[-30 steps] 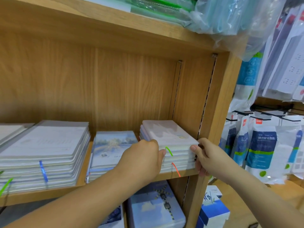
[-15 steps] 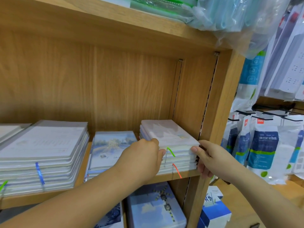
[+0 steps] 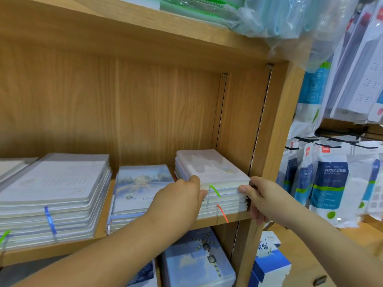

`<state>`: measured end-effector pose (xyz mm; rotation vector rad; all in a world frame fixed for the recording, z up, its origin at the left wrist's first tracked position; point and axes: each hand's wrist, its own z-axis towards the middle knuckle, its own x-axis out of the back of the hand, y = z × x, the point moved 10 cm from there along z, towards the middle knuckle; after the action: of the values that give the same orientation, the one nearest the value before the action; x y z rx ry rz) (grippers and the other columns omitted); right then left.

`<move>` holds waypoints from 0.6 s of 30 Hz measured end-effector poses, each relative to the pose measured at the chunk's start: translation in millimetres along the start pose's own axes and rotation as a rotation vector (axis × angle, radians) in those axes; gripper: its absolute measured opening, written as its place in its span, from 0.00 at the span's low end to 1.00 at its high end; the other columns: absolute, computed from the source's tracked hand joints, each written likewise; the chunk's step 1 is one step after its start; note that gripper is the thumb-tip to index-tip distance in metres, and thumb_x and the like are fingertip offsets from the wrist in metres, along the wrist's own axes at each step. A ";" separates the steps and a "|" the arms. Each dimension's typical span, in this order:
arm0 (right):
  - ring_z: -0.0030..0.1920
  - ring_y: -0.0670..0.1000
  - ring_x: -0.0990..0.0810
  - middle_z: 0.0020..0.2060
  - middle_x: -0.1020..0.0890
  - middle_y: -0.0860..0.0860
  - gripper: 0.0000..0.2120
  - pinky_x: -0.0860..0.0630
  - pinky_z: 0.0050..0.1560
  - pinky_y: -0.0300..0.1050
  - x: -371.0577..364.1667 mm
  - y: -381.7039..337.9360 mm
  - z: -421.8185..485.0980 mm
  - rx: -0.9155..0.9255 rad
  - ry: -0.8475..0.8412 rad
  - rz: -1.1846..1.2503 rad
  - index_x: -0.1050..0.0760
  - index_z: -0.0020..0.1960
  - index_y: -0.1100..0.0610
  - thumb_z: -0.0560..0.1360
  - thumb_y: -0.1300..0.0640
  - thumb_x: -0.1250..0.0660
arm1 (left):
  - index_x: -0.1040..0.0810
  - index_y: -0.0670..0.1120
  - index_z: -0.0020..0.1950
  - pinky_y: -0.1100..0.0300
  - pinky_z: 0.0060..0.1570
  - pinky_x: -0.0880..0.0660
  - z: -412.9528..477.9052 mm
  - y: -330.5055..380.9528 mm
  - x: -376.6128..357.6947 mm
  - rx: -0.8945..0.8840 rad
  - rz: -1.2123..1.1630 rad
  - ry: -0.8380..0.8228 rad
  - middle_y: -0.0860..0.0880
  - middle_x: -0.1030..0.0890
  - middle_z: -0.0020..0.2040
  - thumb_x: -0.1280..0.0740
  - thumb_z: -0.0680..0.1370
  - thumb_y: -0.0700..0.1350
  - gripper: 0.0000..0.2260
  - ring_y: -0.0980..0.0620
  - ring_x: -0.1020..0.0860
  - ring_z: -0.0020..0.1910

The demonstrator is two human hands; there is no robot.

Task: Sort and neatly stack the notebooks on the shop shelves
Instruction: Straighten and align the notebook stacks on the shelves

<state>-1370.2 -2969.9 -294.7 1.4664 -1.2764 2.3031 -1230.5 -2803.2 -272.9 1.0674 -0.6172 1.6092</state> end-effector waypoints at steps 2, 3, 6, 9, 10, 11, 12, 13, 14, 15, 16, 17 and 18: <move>0.27 0.54 0.16 0.30 0.15 0.52 0.15 0.20 0.27 0.46 0.9 -0.7 -3.1 -0.015 -0.009 -0.010 0.28 0.50 0.49 0.82 0.38 0.42 | 0.31 0.52 0.49 0.52 0.39 0.25 -6.0 -4.8 4.8 -0.005 -0.076 -0.001 0.51 0.24 0.41 0.42 0.84 0.58 0.12 0.47 0.22 0.43; 0.27 0.53 0.16 0.30 0.15 0.51 0.15 0.18 0.30 0.48 1.8 -0.5 -5.7 -0.022 -0.004 -0.022 0.27 0.51 0.48 0.81 0.37 0.42 | 0.31 0.53 0.46 0.52 0.38 0.25 -10.5 -9.2 6.7 -0.001 -0.127 -0.006 0.53 0.25 0.39 0.40 0.83 0.59 0.12 0.49 0.22 0.42; 0.28 0.46 0.17 0.28 0.17 0.46 0.19 0.16 0.36 0.51 14.8 -3.0 -21.4 -0.008 0.126 -0.226 0.23 0.47 0.44 0.79 0.31 0.43 | 0.27 0.53 0.41 0.54 0.35 0.26 -33.7 -25.8 9.3 0.016 -0.253 -0.014 0.54 0.26 0.31 0.36 0.80 0.59 0.13 0.55 0.26 0.34; 0.30 0.41 0.22 0.26 0.21 0.44 0.23 0.21 0.31 0.46 30.1 -25.8 -43.4 0.073 0.361 -0.444 0.22 0.38 0.43 0.77 0.29 0.44 | 0.25 0.54 0.39 0.57 0.32 0.29 -66.8 -44.9 7.7 0.053 -0.383 -0.044 0.53 0.25 0.28 0.33 0.79 0.58 0.13 0.55 0.26 0.31; 0.31 0.41 0.23 0.26 0.22 0.43 0.23 0.24 0.29 0.44 29.5 -37.6 -49.8 0.105 0.404 -0.456 0.23 0.35 0.43 0.77 0.29 0.43 | 0.25 0.54 0.39 0.60 0.30 0.31 -77.5 -51.5 7.7 0.069 -0.397 -0.056 0.55 0.24 0.28 0.33 0.79 0.58 0.13 0.56 0.26 0.31; 0.31 0.41 0.24 0.25 0.23 0.43 0.23 0.28 0.28 0.42 26.2 -50.5 -54.4 0.135 0.421 -0.449 0.24 0.33 0.44 0.77 0.29 0.42 | 0.25 0.53 0.39 0.62 0.29 0.33 -86.9 -57.9 8.0 0.085 -0.396 -0.063 0.58 0.24 0.29 0.33 0.79 0.58 0.12 0.58 0.26 0.32; 0.32 0.42 0.24 0.25 0.24 0.43 0.23 0.32 0.28 0.42 20.5 -63.0 -57.3 0.160 0.408 -0.421 0.25 0.32 0.44 0.77 0.30 0.41 | 0.24 0.53 0.40 0.64 0.30 0.35 -94.4 -64.5 9.0 0.101 -0.386 -0.069 0.60 0.24 0.29 0.33 0.79 0.58 0.12 0.59 0.26 0.32; 0.32 0.42 0.25 0.25 0.24 0.43 0.22 0.33 0.29 0.42 12.3 -74.9 -58.8 0.181 0.371 -0.378 0.25 0.32 0.43 0.77 0.31 0.40 | 0.24 0.53 0.41 0.65 0.30 0.35 -101.0 -70.9 10.3 0.119 -0.379 -0.073 0.62 0.24 0.30 0.32 0.79 0.57 0.11 0.60 0.26 0.32; 0.33 0.42 0.24 0.25 0.24 0.43 0.21 0.33 0.29 0.42 2.2 -86.4 -59.6 0.202 0.321 -0.331 0.24 0.33 0.43 0.77 0.32 0.39 | 0.24 0.53 0.41 0.66 0.30 0.35 -105.8 -76.8 12.5 0.135 -0.378 -0.075 0.64 0.24 0.30 0.32 0.79 0.57 0.11 0.60 0.27 0.32; 0.33 0.43 0.24 0.25 0.23 0.42 0.20 0.32 0.30 0.43 -8.9 -96.7 -60.2 0.218 0.261 -0.284 0.23 0.34 0.44 0.78 0.33 0.38 | 0.24 0.53 0.42 0.67 0.30 0.35 -109.6 -81.7 14.7 0.148 -0.379 -0.075 0.64 0.24 0.30 0.32 0.79 0.56 0.10 0.60 0.27 0.32; 0.32 0.43 0.23 0.25 0.23 0.42 0.19 0.31 0.31 0.43 -20.0 -105.7 -61.3 0.231 0.205 -0.234 0.22 0.35 0.44 0.78 0.34 0.37 | 0.24 0.53 0.42 0.66 0.30 0.35 -112.3 -84.7 17.4 0.153 -0.375 -0.074 0.64 0.24 0.30 0.32 0.79 0.56 0.10 0.60 0.27 0.32; 0.31 0.43 0.23 0.26 0.22 0.41 0.19 0.30 0.31 0.43 -31.3 -114.2 -62.5 0.245 0.157 -0.191 0.21 0.36 0.44 0.78 0.34 0.37 | 0.24 0.53 0.42 0.66 0.30 0.35 -114.0 -86.5 20.8 0.153 -0.369 -0.069 0.63 0.24 0.29 0.32 0.79 0.56 0.10 0.59 0.26 0.32; 0.31 0.43 0.23 0.27 0.21 0.40 0.18 0.30 0.31 0.43 -43.8 -122.0 -63.9 0.255 0.115 -0.157 0.20 0.38 0.44 0.78 0.34 0.36 | 0.24 0.54 0.42 0.65 0.31 0.33 -116.1 -88.1 24.3 0.155 -0.368 -0.062 0.61 0.24 0.29 0.33 0.79 0.56 0.10 0.59 0.26 0.31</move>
<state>-1329.3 -2833.6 -269.3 1.4217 -0.8314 2.4724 -1186.6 -2669.1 -316.8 1.2677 -0.3150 1.3207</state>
